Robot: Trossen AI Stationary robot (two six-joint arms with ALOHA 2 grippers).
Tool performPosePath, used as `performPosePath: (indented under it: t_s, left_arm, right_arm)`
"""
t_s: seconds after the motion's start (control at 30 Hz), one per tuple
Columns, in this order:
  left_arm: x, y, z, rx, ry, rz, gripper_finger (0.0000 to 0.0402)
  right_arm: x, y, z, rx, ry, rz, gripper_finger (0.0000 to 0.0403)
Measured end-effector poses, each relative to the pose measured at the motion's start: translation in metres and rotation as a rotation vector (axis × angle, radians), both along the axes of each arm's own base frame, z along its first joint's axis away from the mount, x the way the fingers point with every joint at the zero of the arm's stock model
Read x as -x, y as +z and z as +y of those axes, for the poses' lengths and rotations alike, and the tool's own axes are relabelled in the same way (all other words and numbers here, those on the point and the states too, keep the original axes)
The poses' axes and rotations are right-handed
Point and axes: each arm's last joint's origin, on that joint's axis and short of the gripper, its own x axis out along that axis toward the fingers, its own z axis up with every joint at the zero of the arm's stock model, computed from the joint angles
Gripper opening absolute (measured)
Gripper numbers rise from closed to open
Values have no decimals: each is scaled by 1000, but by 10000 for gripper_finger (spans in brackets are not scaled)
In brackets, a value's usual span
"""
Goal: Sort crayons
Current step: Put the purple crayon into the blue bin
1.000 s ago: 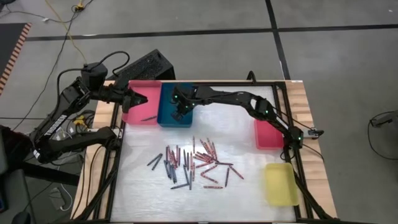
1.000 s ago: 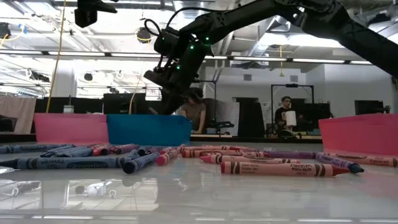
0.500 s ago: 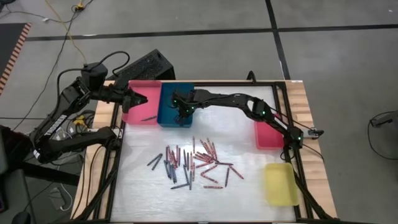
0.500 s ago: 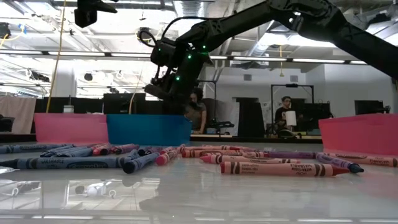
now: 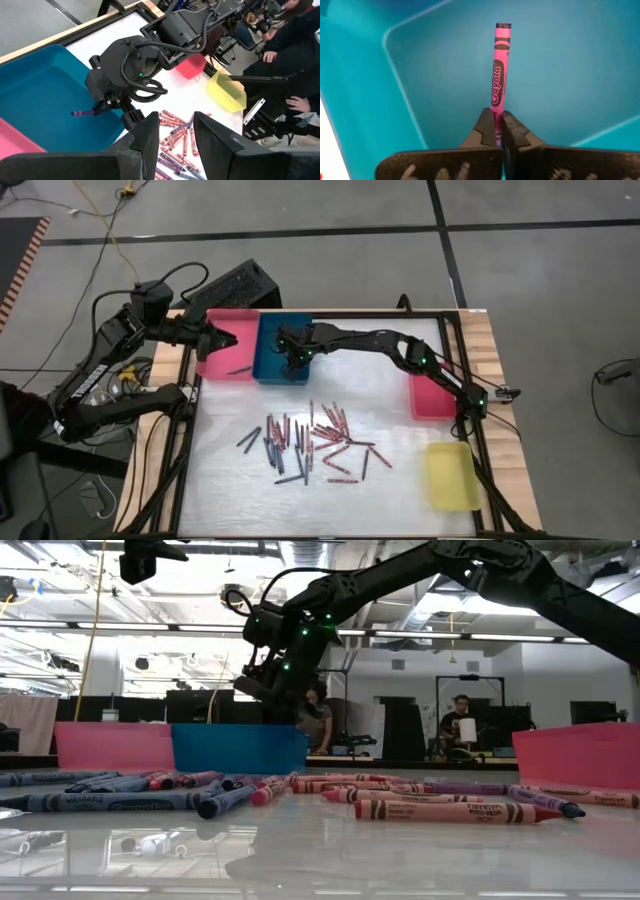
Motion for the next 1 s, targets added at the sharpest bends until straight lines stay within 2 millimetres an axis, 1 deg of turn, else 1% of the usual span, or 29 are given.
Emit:
performPosePath:
  t_s: [0.73, 1.0]
  left_arm:
    - [0, 0, 0, -1, 0, 0, 110]
    - [0, 0, 0, 0, -1, 0, 110]
  right_arm:
    - [1, -1, -1, 52, 56, 25, 6]
    - [2, -1, -1, 56, 68, 33, 35]
